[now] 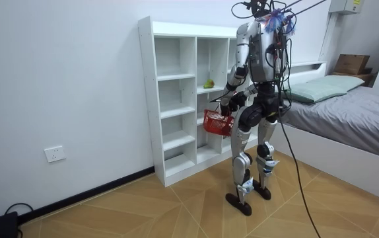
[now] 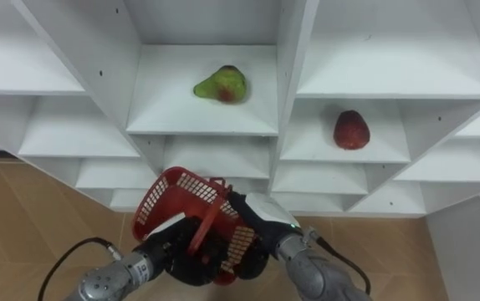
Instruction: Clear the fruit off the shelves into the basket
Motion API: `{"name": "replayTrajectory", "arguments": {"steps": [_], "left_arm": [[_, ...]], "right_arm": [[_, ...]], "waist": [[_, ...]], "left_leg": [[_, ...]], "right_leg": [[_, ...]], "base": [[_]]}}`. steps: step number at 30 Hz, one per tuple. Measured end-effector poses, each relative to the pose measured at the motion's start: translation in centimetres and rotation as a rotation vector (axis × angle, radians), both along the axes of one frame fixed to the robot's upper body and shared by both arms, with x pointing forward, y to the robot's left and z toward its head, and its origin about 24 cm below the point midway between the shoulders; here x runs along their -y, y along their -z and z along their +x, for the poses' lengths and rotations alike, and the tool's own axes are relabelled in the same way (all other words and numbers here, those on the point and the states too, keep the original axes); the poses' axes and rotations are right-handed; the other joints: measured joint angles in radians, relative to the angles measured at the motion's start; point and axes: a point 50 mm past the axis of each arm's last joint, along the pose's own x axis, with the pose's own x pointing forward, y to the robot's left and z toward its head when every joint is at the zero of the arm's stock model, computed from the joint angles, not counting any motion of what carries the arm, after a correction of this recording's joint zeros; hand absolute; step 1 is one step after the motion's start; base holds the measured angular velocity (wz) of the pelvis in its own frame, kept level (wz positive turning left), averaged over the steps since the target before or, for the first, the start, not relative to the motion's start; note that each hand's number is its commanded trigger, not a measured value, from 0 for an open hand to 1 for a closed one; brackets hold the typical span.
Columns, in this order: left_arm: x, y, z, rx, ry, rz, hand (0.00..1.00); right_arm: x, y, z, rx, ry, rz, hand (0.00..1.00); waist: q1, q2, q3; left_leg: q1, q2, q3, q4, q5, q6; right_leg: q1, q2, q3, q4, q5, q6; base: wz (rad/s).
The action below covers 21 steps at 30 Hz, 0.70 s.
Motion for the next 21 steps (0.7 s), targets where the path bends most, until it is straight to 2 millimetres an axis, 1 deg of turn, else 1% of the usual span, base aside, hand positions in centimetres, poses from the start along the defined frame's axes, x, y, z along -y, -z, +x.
{"name": "replayTrajectory", "arguments": {"steps": [6, 10, 15, 19, 21], "left_arm": [[-0.1, 0.1, -0.2, -0.005, -0.002, 0.004, 1.00], [-0.4, 0.1, -0.2, -0.002, -0.007, 0.009, 1.00], [-1.2, 0.1, 0.0, 0.007, -0.056, 0.026, 1.00], [-2.5, 1.6, -1.6, -0.063, -0.116, 0.059, 1.00], [-3.2, 1.9, -2.1, -0.084, -0.136, 0.072, 1.00]], "right_arm": [[0.1, 0.4, -0.5, -0.020, -0.001, -0.003, 0.00], [0.7, 0.7, -0.9, -0.040, 0.001, -0.021, 0.00], [1.3, 0.9, -1.2, -0.056, -0.002, -0.038, 0.00], [1.9, 1.3, -2.5, -0.086, -0.003, -0.046, 0.00], [2.2, 1.2, -2.6, -0.082, -0.006, -0.049, 0.00]], "waist": [[-0.001, 0.000, 0.0001], [0.001, -0.001, -0.0001], [0.001, -0.006, -0.0011], [0.000, -0.016, -0.0016], [0.001, -0.022, -0.0026]], "left_leg": [[0.009, 0.000, -0.002, 0.002, 0.000, 0.000], [0.031, -0.001, -0.004, -0.002, 0.000, 0.000], [0.039, -0.001, -0.003, -0.005, 0.000, 0.000], [0.090, -0.004, -0.002, -0.028, 0.000, 0.000], [0.103, -0.005, -0.003, -0.035, 0.000, 0.000]], "right_leg": [[0.012, 0.000, -0.002, -0.004, 0.000, 0.001], [0.043, 0.001, -0.007, -0.020, 0.000, 0.001], [0.049, 0.002, -0.004, -0.020, 0.000, 0.001], [0.097, 0.002, -0.004, -0.038, -0.004, 0.005], [0.108, 0.002, -0.004, -0.039, -0.006, 0.007]], "base": [[0.00], [0.02], [0.00], [0.00], [0.02]]}}
